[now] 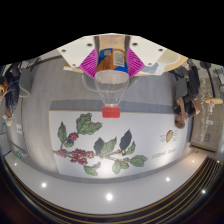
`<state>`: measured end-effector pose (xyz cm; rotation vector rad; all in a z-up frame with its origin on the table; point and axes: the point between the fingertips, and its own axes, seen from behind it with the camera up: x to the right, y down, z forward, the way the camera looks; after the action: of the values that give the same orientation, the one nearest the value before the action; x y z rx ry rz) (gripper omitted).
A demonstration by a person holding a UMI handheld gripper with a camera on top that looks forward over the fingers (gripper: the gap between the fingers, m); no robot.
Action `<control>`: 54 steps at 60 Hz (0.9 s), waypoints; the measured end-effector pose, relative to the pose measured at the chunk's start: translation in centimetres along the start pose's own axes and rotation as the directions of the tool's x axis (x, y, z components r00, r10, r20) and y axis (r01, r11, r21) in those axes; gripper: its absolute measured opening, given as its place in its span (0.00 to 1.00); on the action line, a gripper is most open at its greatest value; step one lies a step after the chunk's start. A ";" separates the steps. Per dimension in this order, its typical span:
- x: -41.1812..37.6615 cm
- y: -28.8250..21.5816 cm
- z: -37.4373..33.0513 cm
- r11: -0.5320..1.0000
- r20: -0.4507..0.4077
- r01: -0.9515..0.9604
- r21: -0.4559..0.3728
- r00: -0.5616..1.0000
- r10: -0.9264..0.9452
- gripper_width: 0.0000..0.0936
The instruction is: Pour water
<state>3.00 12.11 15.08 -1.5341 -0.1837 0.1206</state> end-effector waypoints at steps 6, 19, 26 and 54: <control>1.7 -0.2 -0.6 0.999 -0.003 -0.032 0.005 0.999 0.032 0.36; 1.2 1.1 -0.2 0.998 0.002 -0.055 -0.007 0.999 0.055 0.41; 0.7 1.3 0.0 0.999 0.012 -0.023 -0.025 1.000 0.024 0.56; -1.0 2.1 -13.2 0.985 0.101 -0.020 -0.170 0.994 0.037 0.92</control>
<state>4.69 -0.97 12.60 -1.7010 -0.2598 0.2121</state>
